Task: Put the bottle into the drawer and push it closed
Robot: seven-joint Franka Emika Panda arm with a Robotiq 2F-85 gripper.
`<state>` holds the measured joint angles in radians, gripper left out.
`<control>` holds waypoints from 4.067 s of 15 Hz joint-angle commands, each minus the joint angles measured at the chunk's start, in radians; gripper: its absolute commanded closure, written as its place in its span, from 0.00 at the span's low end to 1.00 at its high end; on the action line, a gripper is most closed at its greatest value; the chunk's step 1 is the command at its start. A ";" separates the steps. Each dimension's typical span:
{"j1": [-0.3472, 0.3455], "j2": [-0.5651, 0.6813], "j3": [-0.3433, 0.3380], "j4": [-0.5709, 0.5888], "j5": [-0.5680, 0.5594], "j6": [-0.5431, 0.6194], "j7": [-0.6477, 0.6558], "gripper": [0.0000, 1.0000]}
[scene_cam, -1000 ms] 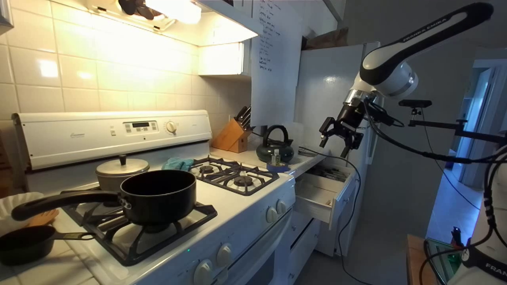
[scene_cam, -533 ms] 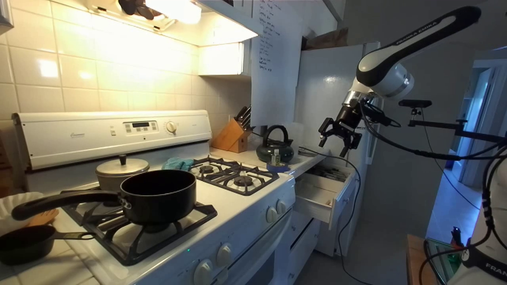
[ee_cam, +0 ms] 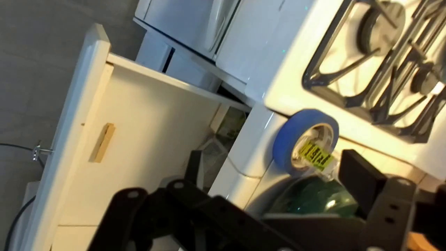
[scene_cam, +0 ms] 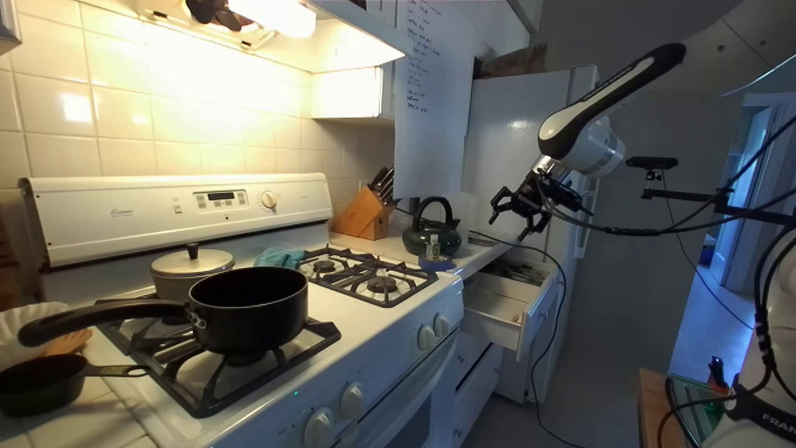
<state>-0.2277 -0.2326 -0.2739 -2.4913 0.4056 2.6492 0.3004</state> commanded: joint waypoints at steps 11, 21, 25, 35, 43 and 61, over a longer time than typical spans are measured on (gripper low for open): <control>0.006 0.498 0.003 0.482 0.037 0.080 0.448 0.00; 0.066 0.569 0.007 0.662 -0.052 -0.094 0.831 0.00; 0.059 0.593 0.024 0.717 -0.057 -0.196 0.866 0.04; 0.027 0.743 0.039 0.921 -0.037 -0.348 0.938 0.08; 0.026 0.803 0.046 0.998 -0.051 -0.392 0.984 0.75; 0.035 0.722 0.028 0.927 -0.122 -0.394 0.993 0.42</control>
<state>-0.1944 0.5185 -0.2491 -1.5405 0.3145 2.2679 1.2696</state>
